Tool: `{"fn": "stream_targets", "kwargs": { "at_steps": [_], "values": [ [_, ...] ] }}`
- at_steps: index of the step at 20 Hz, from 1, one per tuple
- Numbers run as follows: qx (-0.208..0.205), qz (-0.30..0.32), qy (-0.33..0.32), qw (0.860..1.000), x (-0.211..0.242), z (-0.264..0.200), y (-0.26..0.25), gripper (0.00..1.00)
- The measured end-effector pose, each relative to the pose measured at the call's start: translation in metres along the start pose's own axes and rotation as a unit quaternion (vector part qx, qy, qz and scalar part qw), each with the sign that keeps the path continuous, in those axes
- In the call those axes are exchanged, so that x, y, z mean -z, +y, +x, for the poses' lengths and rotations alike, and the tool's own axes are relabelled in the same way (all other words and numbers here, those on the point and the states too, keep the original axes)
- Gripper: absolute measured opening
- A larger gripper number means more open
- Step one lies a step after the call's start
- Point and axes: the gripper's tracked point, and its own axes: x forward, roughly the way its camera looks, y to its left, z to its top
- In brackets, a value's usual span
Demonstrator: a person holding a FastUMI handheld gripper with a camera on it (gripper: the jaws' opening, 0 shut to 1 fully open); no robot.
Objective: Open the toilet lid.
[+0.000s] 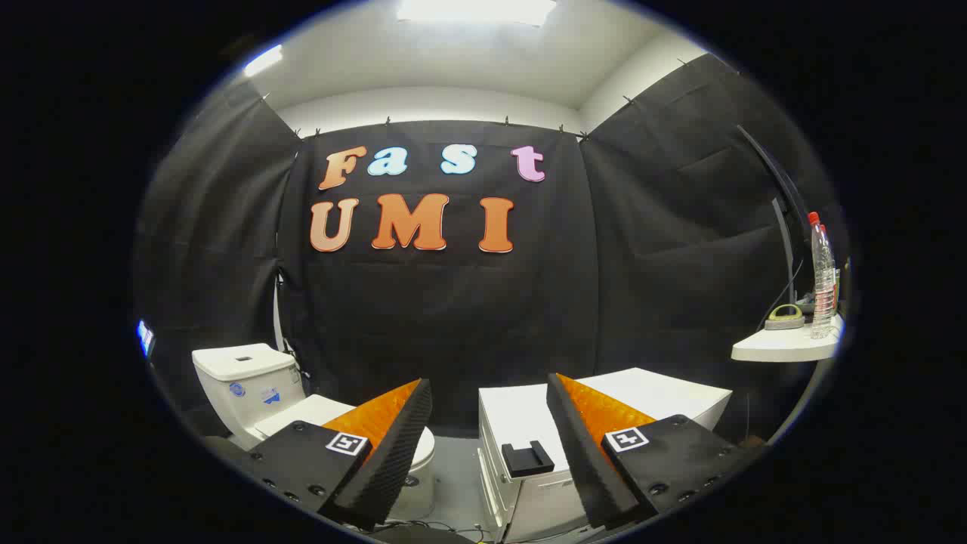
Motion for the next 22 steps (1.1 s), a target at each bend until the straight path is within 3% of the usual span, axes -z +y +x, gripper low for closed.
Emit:
{"fn": "stream_targets", "kwargs": {
  "at_steps": [22],
  "values": [
    [0.007,0.008,0.002,1.0,0.0022,0.0008,-0.0057,0.98]
  ]
}}
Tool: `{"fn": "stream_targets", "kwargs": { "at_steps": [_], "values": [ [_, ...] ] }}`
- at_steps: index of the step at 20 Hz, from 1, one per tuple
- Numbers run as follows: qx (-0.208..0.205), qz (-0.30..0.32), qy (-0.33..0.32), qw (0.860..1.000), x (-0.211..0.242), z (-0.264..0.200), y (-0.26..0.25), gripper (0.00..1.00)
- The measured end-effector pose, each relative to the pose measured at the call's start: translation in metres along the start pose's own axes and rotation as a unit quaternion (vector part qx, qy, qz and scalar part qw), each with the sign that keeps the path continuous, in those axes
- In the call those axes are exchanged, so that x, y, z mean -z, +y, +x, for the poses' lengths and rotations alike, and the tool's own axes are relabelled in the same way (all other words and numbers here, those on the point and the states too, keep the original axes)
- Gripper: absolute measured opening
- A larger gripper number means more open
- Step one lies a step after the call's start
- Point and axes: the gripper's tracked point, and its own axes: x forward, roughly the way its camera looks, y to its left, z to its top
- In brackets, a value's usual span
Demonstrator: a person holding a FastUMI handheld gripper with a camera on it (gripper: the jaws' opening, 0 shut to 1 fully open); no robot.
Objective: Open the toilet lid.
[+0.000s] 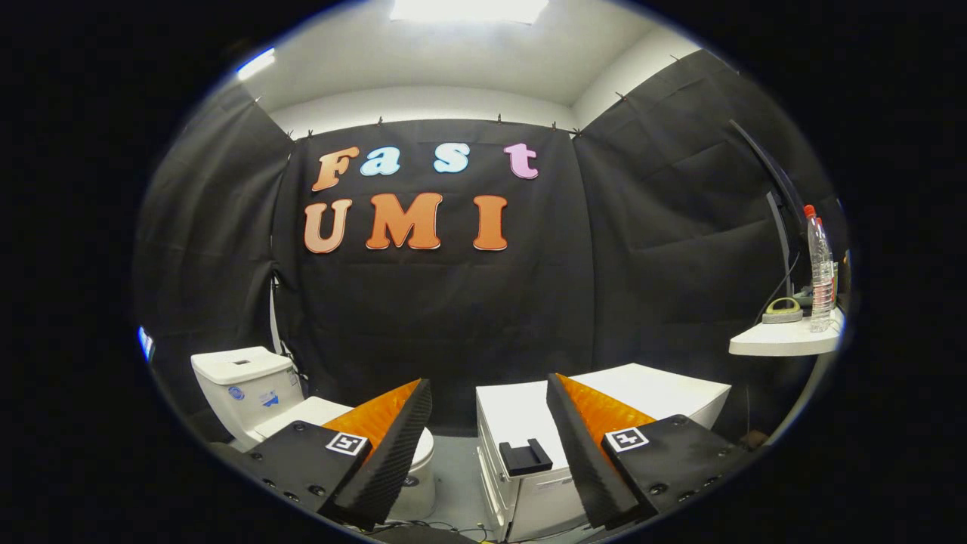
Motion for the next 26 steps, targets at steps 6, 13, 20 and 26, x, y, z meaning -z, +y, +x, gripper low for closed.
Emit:
{"fn": "stream_targets", "kwargs": {
  "at_steps": [6,13,20,26],
  "values": [
    [-0.006,-0.005,-0.005,1.0,-0.002,-0.001,0.004,0.98],
    [0.01,-0.025,-0.046,0.999,-0.04,0.018,0.002,0.98],
    [-0.05,0.035,-0.045,0.997,-0.041,0.072,0.091,0.98],
    [-0.04,0.136,0.008,0.99,0.035,0.107,0.134,0.99]
  ]
}}
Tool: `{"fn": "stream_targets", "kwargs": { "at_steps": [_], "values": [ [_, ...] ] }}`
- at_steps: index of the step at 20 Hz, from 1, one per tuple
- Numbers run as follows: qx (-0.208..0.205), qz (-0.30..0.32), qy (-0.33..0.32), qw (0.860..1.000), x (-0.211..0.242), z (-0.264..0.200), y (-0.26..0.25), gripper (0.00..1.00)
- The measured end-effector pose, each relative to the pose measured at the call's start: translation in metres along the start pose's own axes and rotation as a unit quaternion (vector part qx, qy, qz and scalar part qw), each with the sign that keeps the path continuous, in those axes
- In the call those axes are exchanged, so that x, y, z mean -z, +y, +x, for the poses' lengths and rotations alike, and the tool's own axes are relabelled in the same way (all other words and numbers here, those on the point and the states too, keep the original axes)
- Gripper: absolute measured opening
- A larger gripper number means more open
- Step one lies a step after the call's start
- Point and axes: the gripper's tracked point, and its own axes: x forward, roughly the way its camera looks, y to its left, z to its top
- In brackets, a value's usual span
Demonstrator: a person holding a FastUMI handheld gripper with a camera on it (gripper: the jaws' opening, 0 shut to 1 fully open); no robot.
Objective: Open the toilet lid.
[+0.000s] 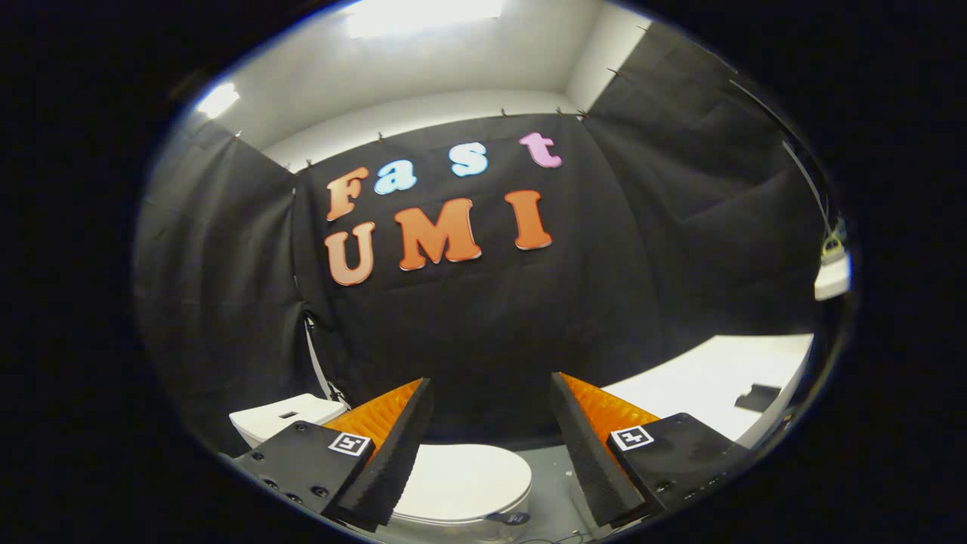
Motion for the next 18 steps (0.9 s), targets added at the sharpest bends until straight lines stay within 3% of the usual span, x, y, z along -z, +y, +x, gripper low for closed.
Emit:
{"fn": "stream_targets", "kwargs": {
  "at_steps": [2,4,8,11,18],
  "values": [
    [-0.001,0.086,0.039,0.996,0.053,0.0,0.006,0.98],
    [0.029,0.129,0.083,0.988,0.114,-0.005,0.005,0.98],
    [0.067,0.117,0.123,0.983,0.184,-0.006,-0.02,0.98],
    [0.095,0.159,0.189,0.964,0.237,-0.02,-0.038,0.99],
    [0.146,0.166,0.259,0.94,0.302,-0.013,-0.055,0.99]
  ]
}}
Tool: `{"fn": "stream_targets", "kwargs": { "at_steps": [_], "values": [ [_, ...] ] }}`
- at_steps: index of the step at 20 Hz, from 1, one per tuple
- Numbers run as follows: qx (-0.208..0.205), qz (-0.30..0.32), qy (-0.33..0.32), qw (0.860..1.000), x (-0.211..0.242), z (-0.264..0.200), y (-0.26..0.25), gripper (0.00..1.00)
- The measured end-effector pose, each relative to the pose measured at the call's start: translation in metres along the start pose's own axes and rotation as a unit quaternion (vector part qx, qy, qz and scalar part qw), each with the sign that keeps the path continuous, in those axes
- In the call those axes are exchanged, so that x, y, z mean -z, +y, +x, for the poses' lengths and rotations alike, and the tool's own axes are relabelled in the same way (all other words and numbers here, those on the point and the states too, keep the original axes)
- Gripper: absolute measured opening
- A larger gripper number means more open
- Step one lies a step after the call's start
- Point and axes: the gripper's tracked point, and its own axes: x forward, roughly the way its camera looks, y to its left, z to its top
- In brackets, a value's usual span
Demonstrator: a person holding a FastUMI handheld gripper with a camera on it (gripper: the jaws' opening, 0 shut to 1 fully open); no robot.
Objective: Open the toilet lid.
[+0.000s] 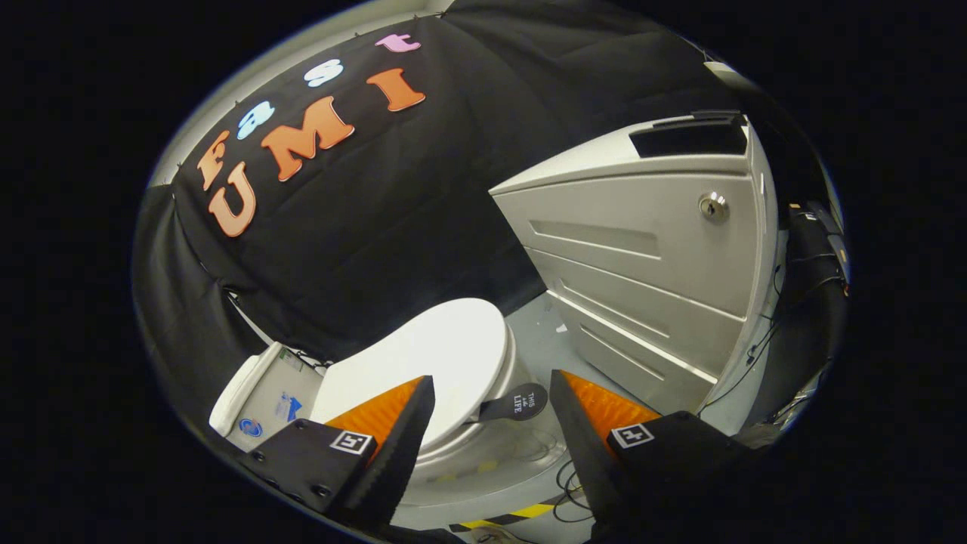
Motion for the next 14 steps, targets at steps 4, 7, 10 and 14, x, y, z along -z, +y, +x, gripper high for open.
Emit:
{"fn": "stream_targets", "kwargs": {
  "at_steps": [4,7,10,14],
  "values": [
    [0.034,0.044,0.044,0.997,0.029,0.015,-0.025,0.99],
    [0.045,0.076,0.066,0.994,0.033,0.025,-0.04,0.99],
    [0.045,0.084,0.075,0.993,0.036,0.032,-0.045,0.97],
    [0.043,0.094,0.071,0.992,0.038,0.047,-0.043,0.86]
  ]
}}
